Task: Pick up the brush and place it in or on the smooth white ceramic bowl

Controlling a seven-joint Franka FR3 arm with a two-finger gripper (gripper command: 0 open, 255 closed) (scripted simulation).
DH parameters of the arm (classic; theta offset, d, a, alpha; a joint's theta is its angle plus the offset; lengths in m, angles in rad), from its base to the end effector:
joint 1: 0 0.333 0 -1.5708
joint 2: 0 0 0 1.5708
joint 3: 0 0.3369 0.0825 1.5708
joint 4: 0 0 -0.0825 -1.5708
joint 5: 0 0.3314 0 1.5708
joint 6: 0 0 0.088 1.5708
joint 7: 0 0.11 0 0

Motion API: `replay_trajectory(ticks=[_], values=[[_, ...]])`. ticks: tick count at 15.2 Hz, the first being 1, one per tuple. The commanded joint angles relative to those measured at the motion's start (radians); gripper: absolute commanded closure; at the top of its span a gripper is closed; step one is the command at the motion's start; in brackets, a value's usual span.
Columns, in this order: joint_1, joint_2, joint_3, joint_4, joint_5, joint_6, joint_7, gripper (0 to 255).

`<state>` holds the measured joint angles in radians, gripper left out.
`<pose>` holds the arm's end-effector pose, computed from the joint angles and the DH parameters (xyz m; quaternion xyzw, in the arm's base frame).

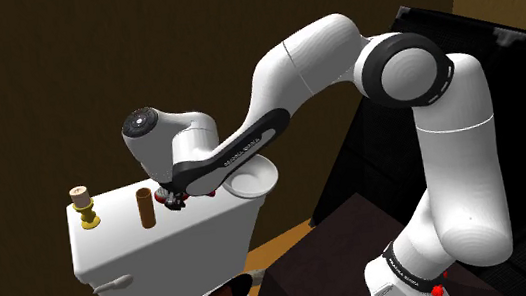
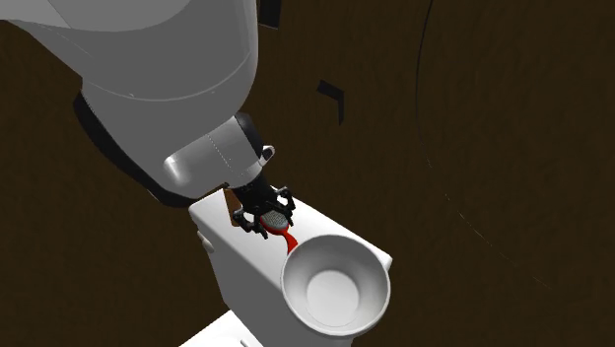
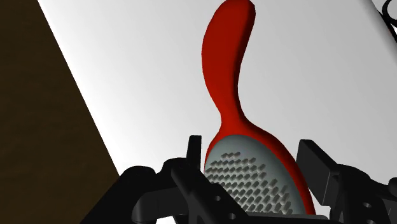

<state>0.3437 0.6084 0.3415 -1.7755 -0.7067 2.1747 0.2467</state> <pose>0.5107 0.3519 0.2722 0.8950 0.4054 0.0166 0.1852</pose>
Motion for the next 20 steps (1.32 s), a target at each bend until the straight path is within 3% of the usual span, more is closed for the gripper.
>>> replay_trajectory(ticks=[1,6,20], values=[[0.000,0.000,0.000,0.000,0.000,0.000,0.000,255],[0.000,0.000,0.000,-0.001,0.000,0.000,0.000,255],[-0.024,-0.118,0.040,0.010,0.075,-0.106,-0.079,255]])
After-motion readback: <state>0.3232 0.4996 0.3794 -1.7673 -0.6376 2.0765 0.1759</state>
